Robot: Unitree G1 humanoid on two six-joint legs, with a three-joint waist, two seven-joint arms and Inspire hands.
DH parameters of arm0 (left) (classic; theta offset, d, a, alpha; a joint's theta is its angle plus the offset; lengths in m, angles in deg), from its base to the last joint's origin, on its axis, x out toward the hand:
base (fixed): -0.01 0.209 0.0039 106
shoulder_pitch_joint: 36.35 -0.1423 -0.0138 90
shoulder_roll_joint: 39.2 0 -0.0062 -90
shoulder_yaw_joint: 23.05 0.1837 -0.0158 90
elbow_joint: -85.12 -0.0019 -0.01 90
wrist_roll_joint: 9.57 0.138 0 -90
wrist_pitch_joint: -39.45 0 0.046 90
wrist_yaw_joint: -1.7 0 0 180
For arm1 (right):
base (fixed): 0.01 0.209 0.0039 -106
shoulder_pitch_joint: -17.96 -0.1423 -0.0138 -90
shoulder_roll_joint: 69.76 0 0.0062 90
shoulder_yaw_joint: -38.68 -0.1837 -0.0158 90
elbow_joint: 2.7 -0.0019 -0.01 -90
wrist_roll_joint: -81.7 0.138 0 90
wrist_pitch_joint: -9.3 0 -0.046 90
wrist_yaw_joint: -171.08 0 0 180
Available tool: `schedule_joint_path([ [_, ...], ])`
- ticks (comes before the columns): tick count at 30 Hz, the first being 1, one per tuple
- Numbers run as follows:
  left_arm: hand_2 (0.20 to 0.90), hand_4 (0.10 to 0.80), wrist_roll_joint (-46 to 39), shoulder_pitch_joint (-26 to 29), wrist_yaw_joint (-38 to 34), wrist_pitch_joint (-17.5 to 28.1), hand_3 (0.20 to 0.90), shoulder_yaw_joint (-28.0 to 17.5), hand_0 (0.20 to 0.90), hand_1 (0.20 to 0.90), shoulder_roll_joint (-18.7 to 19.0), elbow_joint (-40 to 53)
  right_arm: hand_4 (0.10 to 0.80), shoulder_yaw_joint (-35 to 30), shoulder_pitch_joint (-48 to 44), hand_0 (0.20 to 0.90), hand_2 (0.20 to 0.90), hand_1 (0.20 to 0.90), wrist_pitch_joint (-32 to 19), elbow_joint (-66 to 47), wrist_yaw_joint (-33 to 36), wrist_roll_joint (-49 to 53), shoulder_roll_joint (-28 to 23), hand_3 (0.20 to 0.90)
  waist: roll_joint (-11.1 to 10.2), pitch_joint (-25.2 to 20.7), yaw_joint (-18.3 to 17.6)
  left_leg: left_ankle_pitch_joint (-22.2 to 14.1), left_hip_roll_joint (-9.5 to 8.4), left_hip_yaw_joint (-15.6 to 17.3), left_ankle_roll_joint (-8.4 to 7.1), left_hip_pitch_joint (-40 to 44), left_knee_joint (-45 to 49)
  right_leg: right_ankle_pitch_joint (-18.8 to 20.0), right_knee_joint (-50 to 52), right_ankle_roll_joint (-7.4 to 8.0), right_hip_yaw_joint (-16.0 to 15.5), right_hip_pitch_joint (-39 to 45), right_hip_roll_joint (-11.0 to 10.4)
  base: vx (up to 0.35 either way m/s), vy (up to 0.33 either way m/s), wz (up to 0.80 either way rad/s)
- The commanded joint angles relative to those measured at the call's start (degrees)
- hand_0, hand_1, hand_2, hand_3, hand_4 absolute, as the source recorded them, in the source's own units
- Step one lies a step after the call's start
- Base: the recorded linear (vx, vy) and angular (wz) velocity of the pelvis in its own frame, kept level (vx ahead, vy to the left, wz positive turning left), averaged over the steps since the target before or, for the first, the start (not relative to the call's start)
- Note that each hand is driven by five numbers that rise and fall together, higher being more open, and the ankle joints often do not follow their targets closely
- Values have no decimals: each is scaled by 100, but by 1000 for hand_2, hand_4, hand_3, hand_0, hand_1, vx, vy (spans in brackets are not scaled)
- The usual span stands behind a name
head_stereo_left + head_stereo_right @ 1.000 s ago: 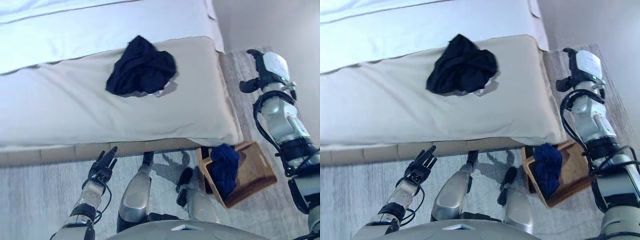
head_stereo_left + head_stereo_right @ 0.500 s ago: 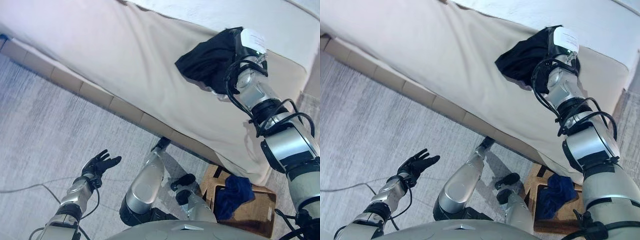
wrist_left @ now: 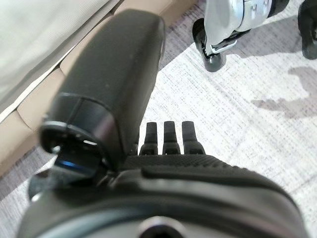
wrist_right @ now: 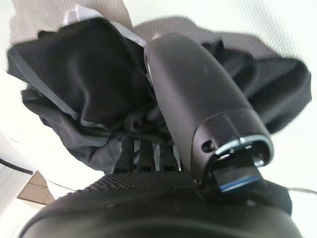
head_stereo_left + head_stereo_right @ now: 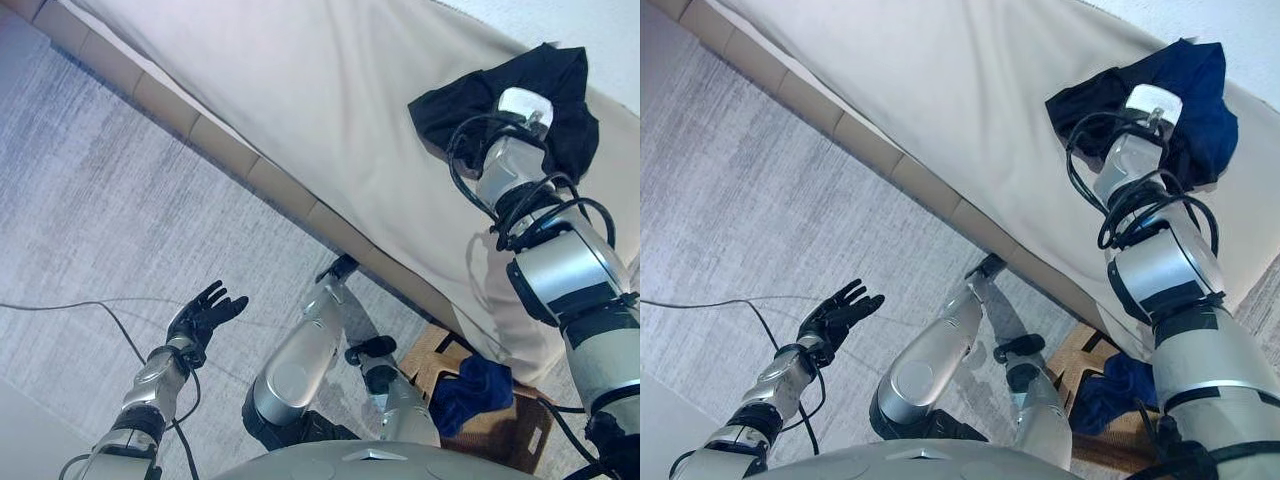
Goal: Pick up the clothes from the bed and place them into the basket
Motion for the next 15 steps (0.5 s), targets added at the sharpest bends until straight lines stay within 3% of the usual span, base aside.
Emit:
schedule_joint_path([
  [1,900,800,-146,-440,-154,226,900,-153,900,900,281,61,100,484,-336,300,300,300,-523,-932,1460,656,-469,200,-53,118,3,-299,262,479,451,528,-629,326,544,-18,224,238,28,-28,-51,-7],
  [2,900,800,-143,-453,-212,213,900,-173,900,900,271,61,100,445,-336,300,300,300,-498,-1217,1552,734,-534,200,-89,118,-35,-326,290,499,446,594,-650,354,505,-15,260,273,42,-23,-50,-12],
  [4,900,800,86,-538,-392,187,900,-415,900,900,228,-77,100,-80,-178,300,300,300,-973,-2552,2475,1054,-948,200,-312,115,-274,-472,398,636,422,1061,-784,443,212,-3,501,589,135,-1,-80,-35],
  [8,900,800,480,-811,-404,227,900,-688,900,900,203,-605,100,-1125,492,300,300,300,-1696,-4418,3135,1242,-1493,200,-575,-475,-754,-639,520,958,419,1771,-1099,445,-455,-1,1040,1114,414,85,-51,-66],
  [12,900,800,950,-952,-433,110,900,-771,900,900,59,-796,100,-2096,1395,300,300,300,-1714,-6007,3165,1170,-1806,200,-550,-1116,-1229,-684,405,1221,513,2195,-1134,607,-897,4,1355,1401,534,34,60,-70],
  [15,900,800,1290,-965,-531,31,900,-723,900,900,-37,-890,100,-2451,1942,300,300,300,-1648,-6635,3133,1160,-1924,200,-473,-1509,-1567,-777,408,1432,557,2562,-1216,618,-1052,17,1571,1543,580,80,-12,-44],
])
